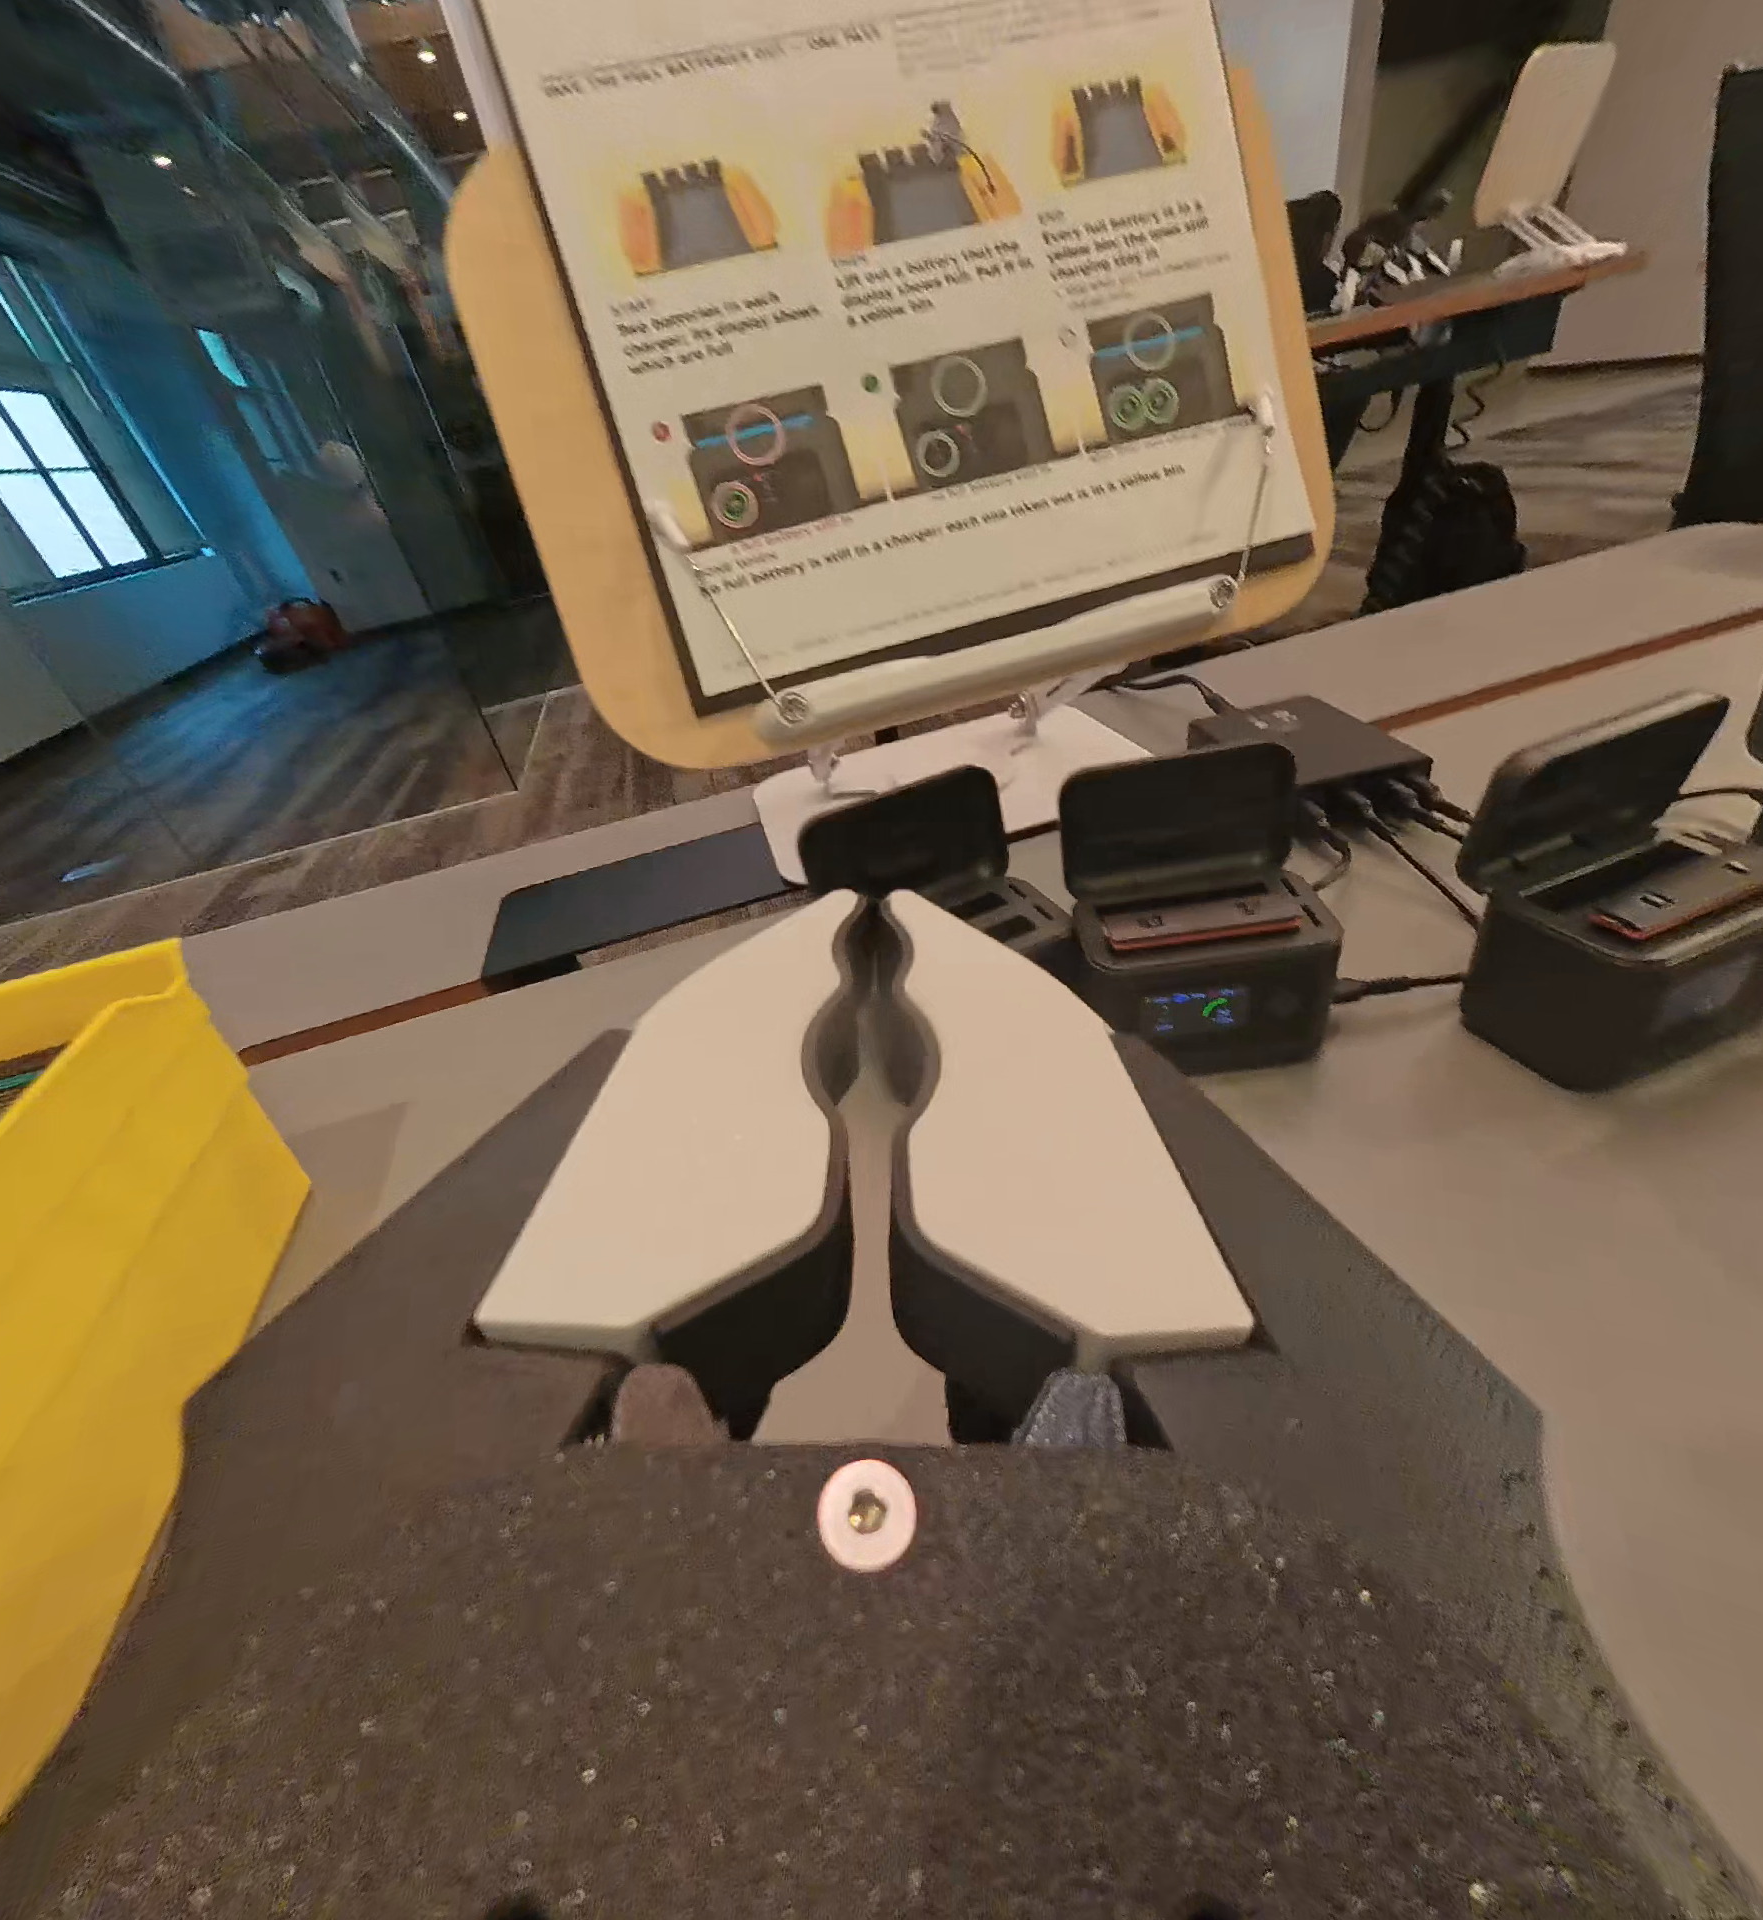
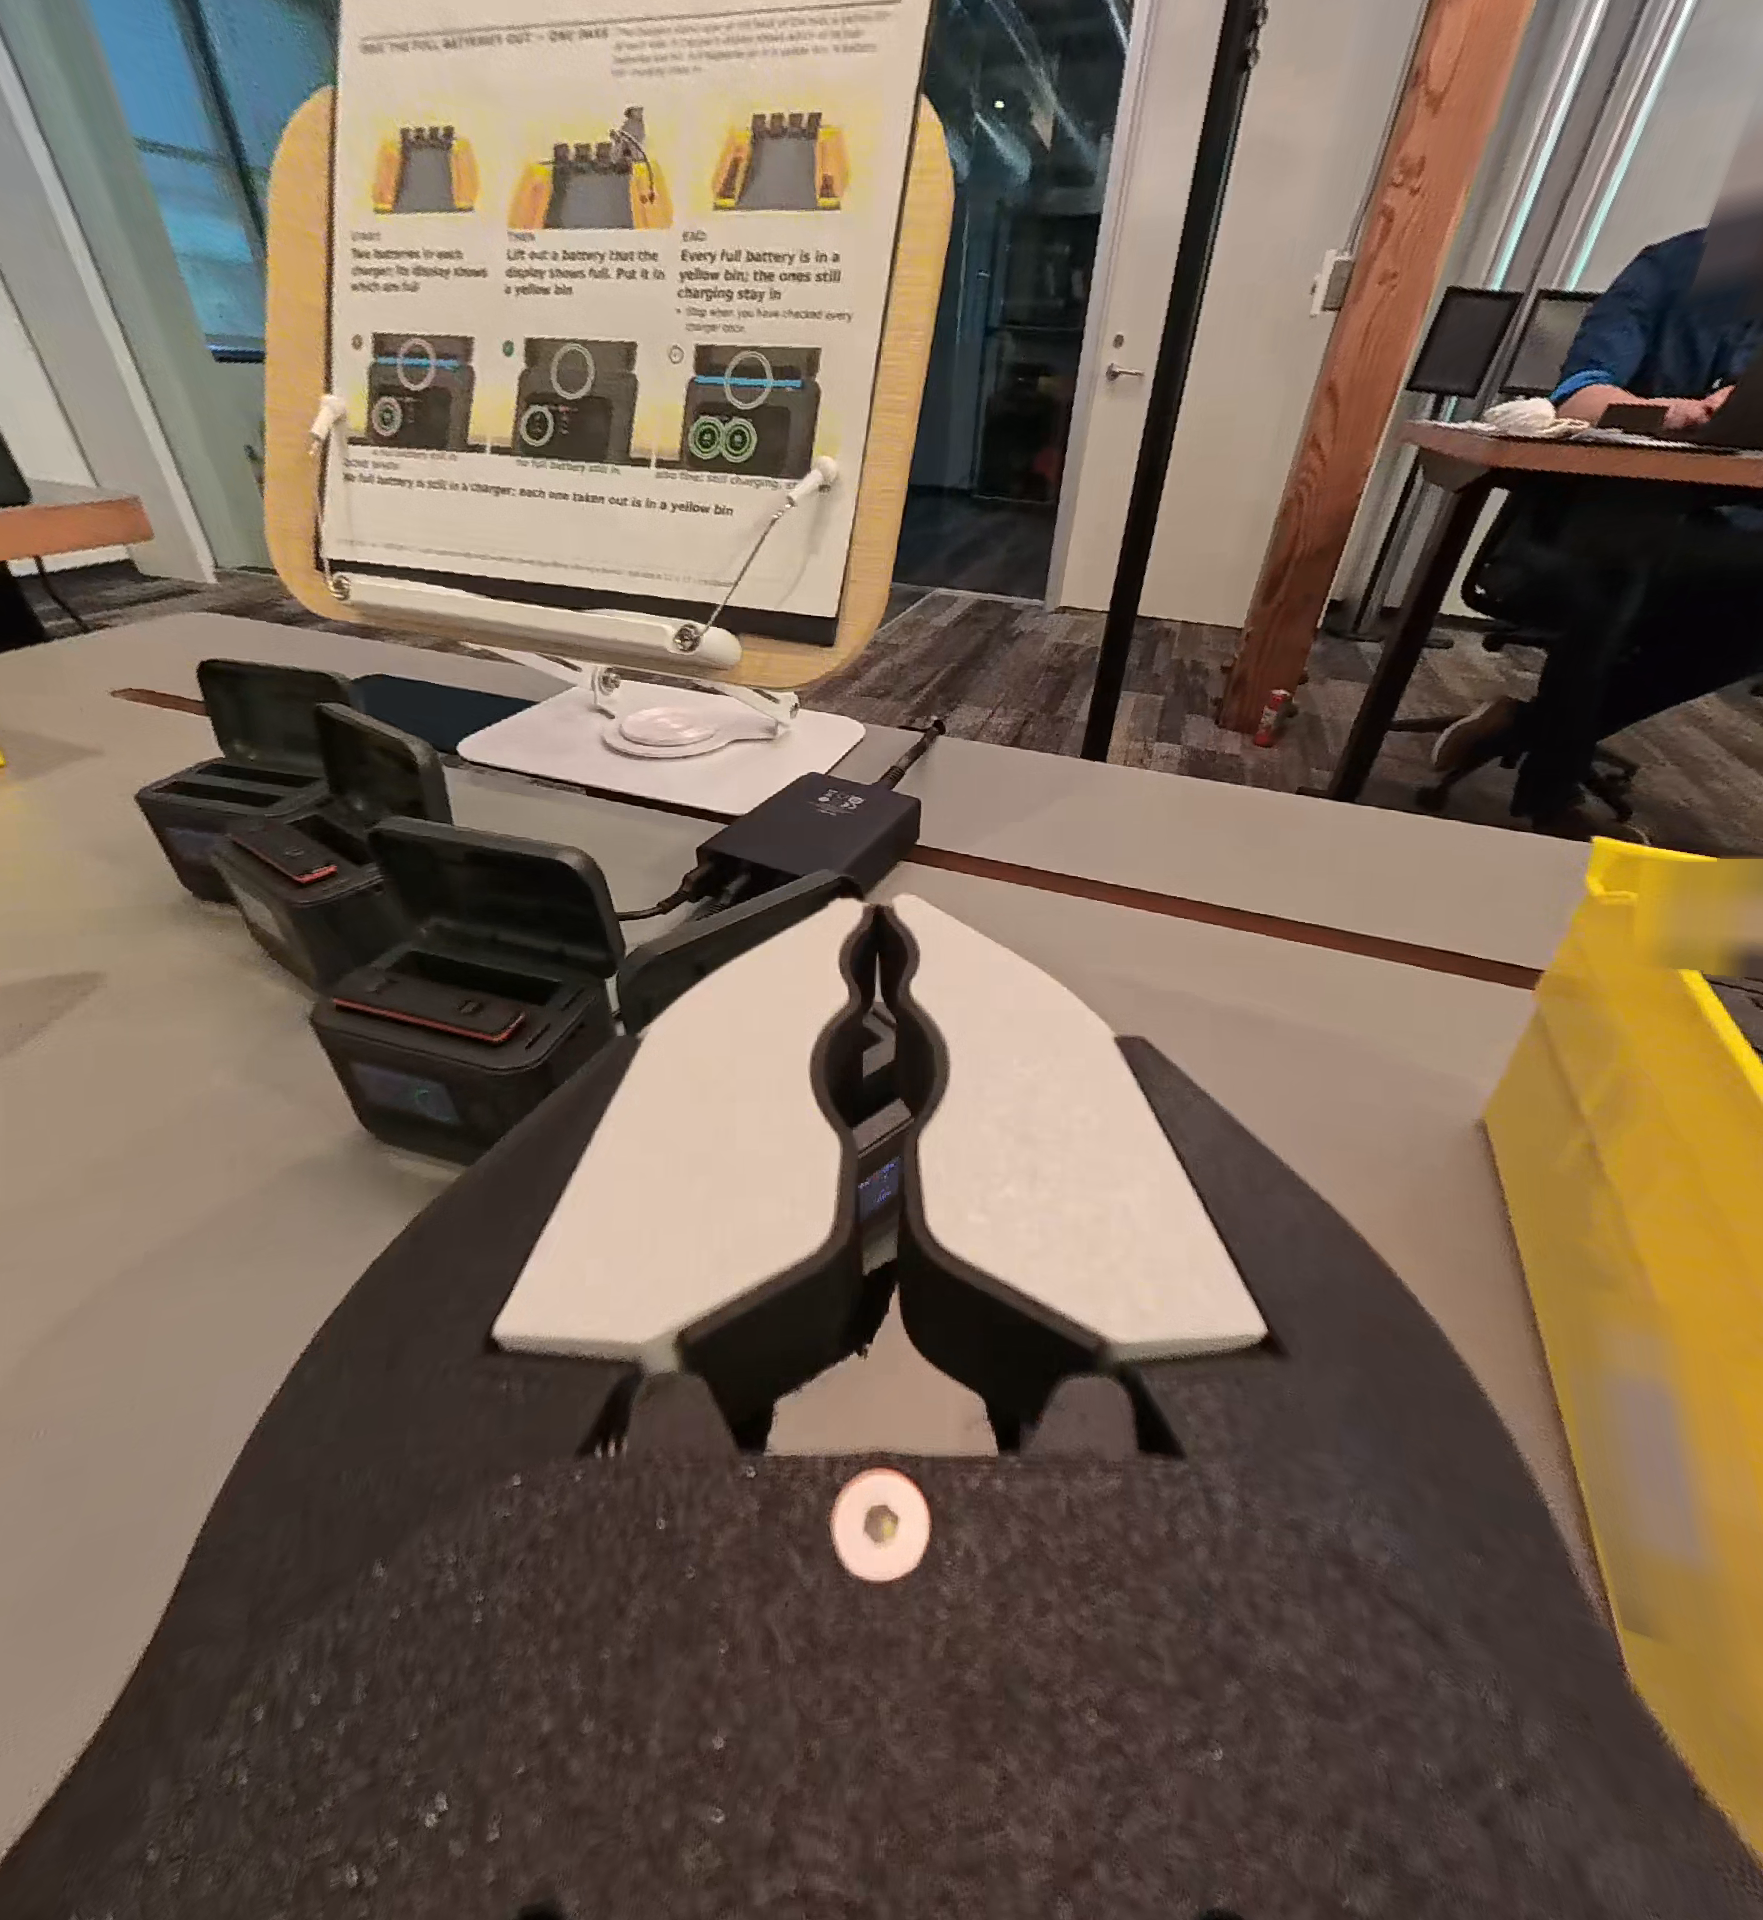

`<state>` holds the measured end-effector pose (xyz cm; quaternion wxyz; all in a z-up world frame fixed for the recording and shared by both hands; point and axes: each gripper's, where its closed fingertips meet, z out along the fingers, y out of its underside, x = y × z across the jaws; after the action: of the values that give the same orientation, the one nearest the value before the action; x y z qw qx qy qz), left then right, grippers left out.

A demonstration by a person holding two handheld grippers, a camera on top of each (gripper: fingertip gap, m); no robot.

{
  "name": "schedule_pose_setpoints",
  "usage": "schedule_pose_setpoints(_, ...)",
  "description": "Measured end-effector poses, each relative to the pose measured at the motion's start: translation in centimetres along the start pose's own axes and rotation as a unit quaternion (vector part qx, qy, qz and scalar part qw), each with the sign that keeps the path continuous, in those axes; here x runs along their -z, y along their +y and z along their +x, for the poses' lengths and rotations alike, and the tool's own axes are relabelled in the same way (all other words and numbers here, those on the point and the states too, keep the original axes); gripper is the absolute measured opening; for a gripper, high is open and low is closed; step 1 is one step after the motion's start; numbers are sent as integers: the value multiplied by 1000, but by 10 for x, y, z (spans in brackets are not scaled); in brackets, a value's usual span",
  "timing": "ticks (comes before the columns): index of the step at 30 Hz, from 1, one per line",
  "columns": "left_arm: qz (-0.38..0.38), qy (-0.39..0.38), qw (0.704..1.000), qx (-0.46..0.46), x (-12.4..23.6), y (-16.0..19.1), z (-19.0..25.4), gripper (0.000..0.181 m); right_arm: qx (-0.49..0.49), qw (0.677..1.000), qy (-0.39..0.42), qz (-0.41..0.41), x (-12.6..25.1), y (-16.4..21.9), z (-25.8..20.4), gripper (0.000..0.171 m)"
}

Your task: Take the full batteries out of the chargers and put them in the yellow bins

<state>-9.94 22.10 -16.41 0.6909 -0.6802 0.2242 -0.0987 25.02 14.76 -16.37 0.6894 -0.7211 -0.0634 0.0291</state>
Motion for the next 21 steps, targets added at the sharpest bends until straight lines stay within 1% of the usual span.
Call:
schedule_pose_setpoints(4,24,-19,999,23,8,-17,-21,0,1,1000,-8,-10,0,4,-3,0)
schedule_pose_setpoints(7,58,-43,997,13,26,-46,-46,0,4,1000,-10,-15,0,7,-4,0)
schedule_pose_setpoints(10,84,-80,993,10,50,-79,-92,0,3,1000,-10,-20,0,11,-5,0)
schedule_pose_setpoints(12,83,-96,992,0,63,-94,-129,0,3,1000,-11,-25,-1,14,-5,0)
schedule_pose_setpoints(14,62,-83,995,-11,68,-104,-161,0,3,999,-14,-33,-2,18,-7,0)
schedule_pose_setpoints(16,57,-87,994,-45,70,-114,-194,0,3,999,-17,-40,-3,21,-8,0)
schedule_pose_setpoints(18,14,-78,992,-97,64,-112,-217,0,5,999,-20,-46,-4,24,-10,0)
schedule_pose_setpoints(21,-69,-59,982,-163,50,-96,-243,11,6,998,-21,-57,-5,29,-10,0)
